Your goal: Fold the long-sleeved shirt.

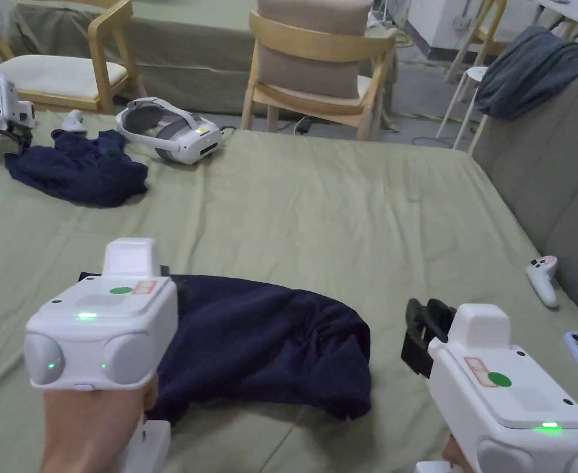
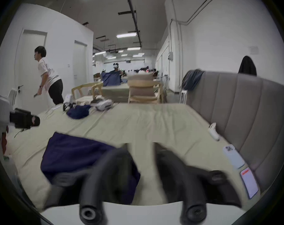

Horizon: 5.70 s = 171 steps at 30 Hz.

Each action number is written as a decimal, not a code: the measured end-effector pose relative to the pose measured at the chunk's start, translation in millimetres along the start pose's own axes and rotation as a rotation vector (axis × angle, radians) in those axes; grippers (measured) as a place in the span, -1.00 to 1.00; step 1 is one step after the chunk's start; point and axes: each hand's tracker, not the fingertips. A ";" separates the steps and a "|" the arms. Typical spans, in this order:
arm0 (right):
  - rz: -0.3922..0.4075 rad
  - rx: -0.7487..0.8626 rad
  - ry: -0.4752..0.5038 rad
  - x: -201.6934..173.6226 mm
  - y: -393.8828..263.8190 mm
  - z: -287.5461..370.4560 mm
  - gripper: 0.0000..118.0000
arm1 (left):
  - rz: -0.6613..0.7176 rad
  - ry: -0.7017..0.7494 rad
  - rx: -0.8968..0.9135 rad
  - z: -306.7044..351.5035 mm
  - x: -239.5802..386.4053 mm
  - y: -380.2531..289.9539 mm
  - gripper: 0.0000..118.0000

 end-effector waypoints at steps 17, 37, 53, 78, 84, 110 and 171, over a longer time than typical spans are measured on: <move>-0.038 -0.331 0.140 -28.3 -86.5 -66.7 -0.85 | 0.096 0.047 -0.199 -73.3 -94.2 -63.8 0.34; -0.054 -0.322 0.169 -10.0 -65.9 -76.7 -0.85 | 0.014 0.006 -0.359 -214.7 -118.9 16.9 -0.61; -0.065 0.098 0.186 17.4 120.0 -20.1 -0.89 | -0.018 -0.189 0.174 -17.8 -87.2 163.9 -0.62; -0.058 0.417 -0.116 50.1 482.6 -15.6 -0.89 | -0.044 0.058 0.575 84.3 -64.8 433.3 -0.63; -0.022 0.371 -0.137 50.0 494.0 -77.5 -0.89 | -0.056 0.096 0.555 28.8 -50.5 452.6 -0.63; 0.109 -0.170 -0.030 25.2 83.8 -192.0 -0.89 | -0.045 0.042 -0.068 -150.1 -104.6 83.0 -0.63; -0.007 -0.140 0.026 -3.7 -51.6 -3.4 -0.21 | 0.153 0.002 -0.292 -80.8 -181.4 -88.4 -0.75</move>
